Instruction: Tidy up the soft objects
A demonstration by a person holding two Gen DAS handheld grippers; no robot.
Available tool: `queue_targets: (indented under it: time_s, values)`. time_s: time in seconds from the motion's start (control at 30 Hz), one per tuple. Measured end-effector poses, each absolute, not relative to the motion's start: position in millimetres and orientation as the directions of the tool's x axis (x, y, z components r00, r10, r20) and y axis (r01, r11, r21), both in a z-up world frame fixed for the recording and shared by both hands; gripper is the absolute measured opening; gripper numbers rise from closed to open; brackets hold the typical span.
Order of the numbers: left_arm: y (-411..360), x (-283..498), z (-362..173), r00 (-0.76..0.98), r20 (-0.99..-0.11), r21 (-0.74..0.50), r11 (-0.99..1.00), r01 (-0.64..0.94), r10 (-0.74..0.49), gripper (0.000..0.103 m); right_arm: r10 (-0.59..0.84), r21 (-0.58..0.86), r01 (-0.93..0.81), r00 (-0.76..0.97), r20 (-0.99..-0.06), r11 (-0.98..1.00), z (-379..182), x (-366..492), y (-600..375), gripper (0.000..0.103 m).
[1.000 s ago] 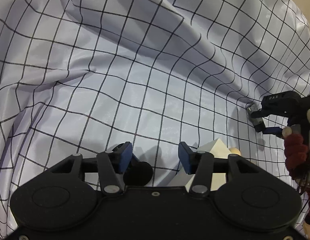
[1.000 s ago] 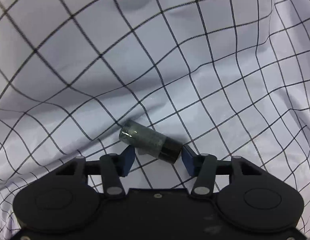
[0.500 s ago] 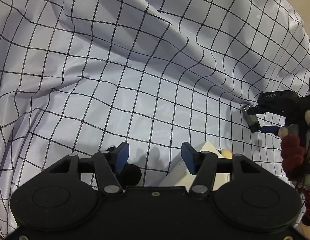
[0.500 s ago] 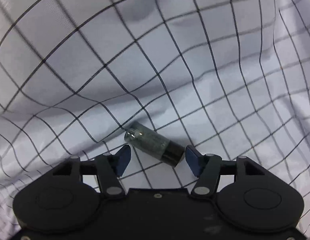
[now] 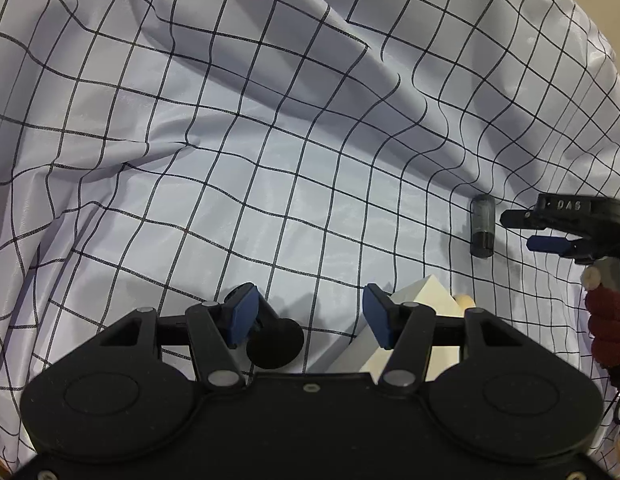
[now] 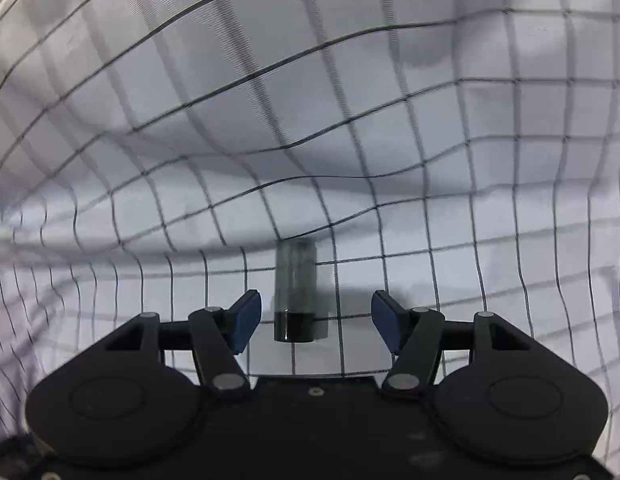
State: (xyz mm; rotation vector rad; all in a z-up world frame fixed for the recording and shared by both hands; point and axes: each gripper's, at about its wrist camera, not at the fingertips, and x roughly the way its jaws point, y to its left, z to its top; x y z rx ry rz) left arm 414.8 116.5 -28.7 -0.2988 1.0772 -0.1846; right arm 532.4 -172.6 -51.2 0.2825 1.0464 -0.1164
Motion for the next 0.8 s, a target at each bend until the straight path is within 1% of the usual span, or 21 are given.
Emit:
queue_targets:
  time_s: [0.1, 0.17, 0.2, 0.3, 0.33, 0.37, 0.4, 0.5, 0.53, 0.6, 0.63, 0.7, 0.73, 0.8]
  values:
    - [117.2, 412.4, -27.4, 0.46, -0.836, -0.334, 0.943, 0.005, -0.298, 0.055, 0.01, 0.051, 0.065, 0.513, -0.858, 0.997, -56.8, 530.7, -153.2, 0.063]
    - [118.0, 410.9, -26.9, 0.459, -0.837, -0.33, 0.944, 0.01, -0.297, 0.055, -0.059, -0.063, 0.01, 0.518, -0.853, 0.998, -60.2, 527.6, -148.5, 0.063]
    - [118.5, 411.3, -27.2, 0.459, -0.838, -0.328, 0.945, 0.007, -0.294, 0.055, -0.071, -0.084, -0.002, 0.517, -0.853, 0.996, -61.4, 524.4, -150.4, 0.063]
    - [119.9, 414.3, -29.5, 0.458, -0.839, -0.335, 0.942, -0.009, -0.294, 0.055, -0.032, -0.053, -0.029, 0.492, -0.87, 0.998, -65.3, 517.3, -153.8, 0.062]
    - [120.0, 415.0, -30.4, 0.457, -0.84, -0.337, 0.942, -0.015, -0.293, 0.055, -0.044, -0.06, -0.018, 0.489, -0.871, 0.998, -68.9, 517.2, -153.8, 0.062]
    - [119.8, 415.0, -31.1, 0.453, -0.842, -0.338, 0.941, -0.018, -0.294, 0.055, -0.073, -0.089, -0.01, 0.482, -0.873, 0.996, -72.8, 516.8, -152.1, 0.062]
    - [119.4, 414.6, -31.2, 0.449, -0.843, -0.339, 0.941, -0.016, -0.296, 0.055, -0.101, -0.121, -0.01, 0.481, -0.871, 0.993, -76.2, 516.2, -150.9, 0.059]
    - [118.5, 412.7, -29.6, 0.449, -0.843, -0.335, 0.942, -0.005, -0.297, 0.055, -0.199, -0.24, -0.019, 0.499, -0.843, 0.971, -88.7, 513.9, -145.4, 0.059]
    - [118.6, 413.1, -29.3, 0.449, -0.843, -0.333, 0.943, -0.006, -0.295, 0.055, -0.211, -0.262, -0.033, 0.504, -0.838, 0.964, -91.7, 514.1, -140.9, 0.057]
    - [118.6, 414.4, -29.3, 0.45, -0.842, -0.338, 0.941, -0.013, -0.296, 0.055, -0.182, -0.245, -0.055, 0.519, -0.835, 0.968, -92.2, 514.8, -131.6, 0.055]
    - [118.4, 414.9, -29.6, 0.451, -0.842, -0.341, 0.94, -0.017, -0.297, 0.055, -0.145, -0.208, -0.061, 0.531, -0.835, 0.976, -88.5, 514.8, -128.7, 0.055]
    - [117.6, 415.2, -30.1, 0.452, -0.841, -0.343, 0.939, -0.022, -0.297, 0.055, -0.027, -0.082, -0.071, 0.574, -0.818, 0.994, -77.6, 515.3, -127.4, 0.053]
    - [117.5, 415.0, -30.3, 0.451, -0.841, -0.344, 0.939, -0.023, -0.297, 0.055, 0.004, -0.047, -0.071, 0.588, -0.809, 0.996, -73.2, 515.6, -127.5, 0.054]
    - [117.1, 414.2, -30.8, 0.451, -0.841, -0.345, 0.938, -0.02, -0.3, 0.055, 0.007, -0.054, -0.083, 0.609, -0.793, 0.995, -68.9, 513.9, -125.5, 0.055]
